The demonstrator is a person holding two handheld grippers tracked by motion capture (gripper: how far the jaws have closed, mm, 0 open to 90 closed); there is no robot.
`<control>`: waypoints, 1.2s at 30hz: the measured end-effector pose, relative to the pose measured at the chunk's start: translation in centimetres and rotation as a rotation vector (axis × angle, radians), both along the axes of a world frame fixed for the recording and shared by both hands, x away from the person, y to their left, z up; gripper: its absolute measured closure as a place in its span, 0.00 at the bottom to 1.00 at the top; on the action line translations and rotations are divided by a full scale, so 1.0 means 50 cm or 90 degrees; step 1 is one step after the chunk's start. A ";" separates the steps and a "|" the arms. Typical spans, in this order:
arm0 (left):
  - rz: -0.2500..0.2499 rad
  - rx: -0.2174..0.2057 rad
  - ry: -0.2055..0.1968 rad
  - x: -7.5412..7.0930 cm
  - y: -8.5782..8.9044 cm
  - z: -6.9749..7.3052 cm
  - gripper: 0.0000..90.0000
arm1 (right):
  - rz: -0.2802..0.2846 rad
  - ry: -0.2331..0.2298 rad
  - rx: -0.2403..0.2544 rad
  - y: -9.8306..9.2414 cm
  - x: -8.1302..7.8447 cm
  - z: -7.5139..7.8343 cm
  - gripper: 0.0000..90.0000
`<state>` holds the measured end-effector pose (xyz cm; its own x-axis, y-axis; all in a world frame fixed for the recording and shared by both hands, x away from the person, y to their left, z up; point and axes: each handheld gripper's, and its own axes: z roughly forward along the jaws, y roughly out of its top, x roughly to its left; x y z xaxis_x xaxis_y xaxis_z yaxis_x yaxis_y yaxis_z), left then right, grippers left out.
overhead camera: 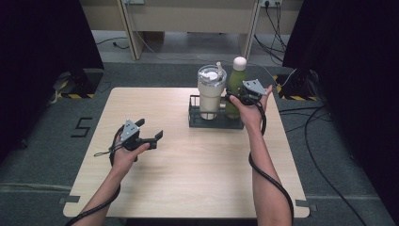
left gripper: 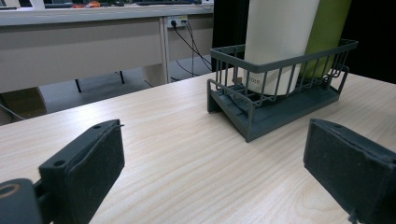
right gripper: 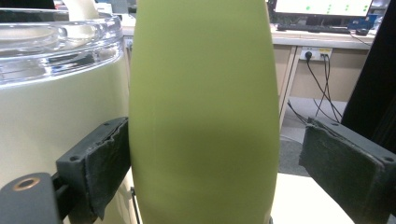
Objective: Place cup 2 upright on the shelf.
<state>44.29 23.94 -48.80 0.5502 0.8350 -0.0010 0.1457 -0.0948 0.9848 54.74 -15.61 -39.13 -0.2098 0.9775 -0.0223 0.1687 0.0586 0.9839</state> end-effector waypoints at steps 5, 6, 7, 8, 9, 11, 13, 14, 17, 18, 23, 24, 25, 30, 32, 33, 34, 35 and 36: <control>0.000 0.001 0.000 0.000 0.000 0.000 0.05 | 0.013 -0.004 0.019 -0.006 -0.014 0.003 0.11; 0.000 0.002 0.000 0.000 0.000 0.000 0.05 | 0.013 -0.004 0.019 -0.006 -0.014 0.003 0.11; 0.000 0.001 0.000 0.000 0.000 0.000 0.05 | 0.014 -0.004 0.021 -0.007 -0.017 0.004 0.11; 0.000 0.001 0.000 0.000 0.000 0.000 0.05 | 0.016 -0.007 0.022 -0.007 -0.020 0.005 0.11; 0.000 0.002 0.000 0.000 0.000 0.000 0.05 | 0.017 -0.008 0.023 -0.008 -0.024 0.006 0.11; 0.000 0.002 0.001 0.000 0.000 -0.001 0.05 | 0.020 -0.008 0.027 -0.011 -0.032 0.006 0.11; 0.000 0.003 0.001 0.000 0.000 -0.001 0.05 | 0.021 -0.008 0.028 -0.012 -0.034 0.006 0.11; 0.000 0.002 0.001 0.000 0.000 -0.001 0.05 | 0.022 -0.007 0.030 -0.013 -0.037 0.005 0.11; 0.000 0.002 0.002 0.000 -0.001 -0.002 0.05 | 0.026 -0.007 0.030 -0.016 -0.046 0.003 0.11; 0.000 0.003 0.002 -0.001 -0.001 -0.002 0.05 | 0.028 -0.005 0.029 -0.018 -0.054 0.001 0.11; 0.000 0.003 0.002 -0.001 -0.002 -0.003 0.05 | 0.030 -0.003 0.031 -0.023 -0.068 -0.004 0.12; 0.000 0.003 0.003 -0.001 -0.001 -0.003 0.05 | 0.030 -0.003 0.032 -0.028 -0.076 -0.007 0.12; 0.001 0.003 0.003 -0.001 -0.001 -0.003 0.05 | 0.030 -0.003 0.032 -0.028 -0.076 -0.007 0.12; 0.000 0.004 0.004 -0.001 -0.002 -0.004 0.05 | 0.032 0.000 0.031 -0.036 -0.097 -0.013 0.12; 0.000 0.004 0.004 -0.001 -0.003 -0.004 0.05 | 0.033 0.002 0.028 -0.042 -0.111 -0.018 0.13; 0.000 0.005 0.004 -0.002 -0.003 -0.004 0.05 | 0.032 0.002 0.027 -0.044 -0.116 -0.020 0.13; 0.000 0.005 0.004 -0.002 -0.003 -0.004 0.05 | 0.032 0.002 0.027 -0.044 -0.116 -0.020 0.13; 0.000 0.005 0.004 -0.002 -0.002 -0.004 0.05 | 0.032 0.003 0.028 -0.047 -0.121 -0.021 0.13; 0.000 0.005 0.004 -0.002 -0.002 -0.004 0.05 | 0.031 0.006 0.031 -0.051 -0.134 -0.025 0.13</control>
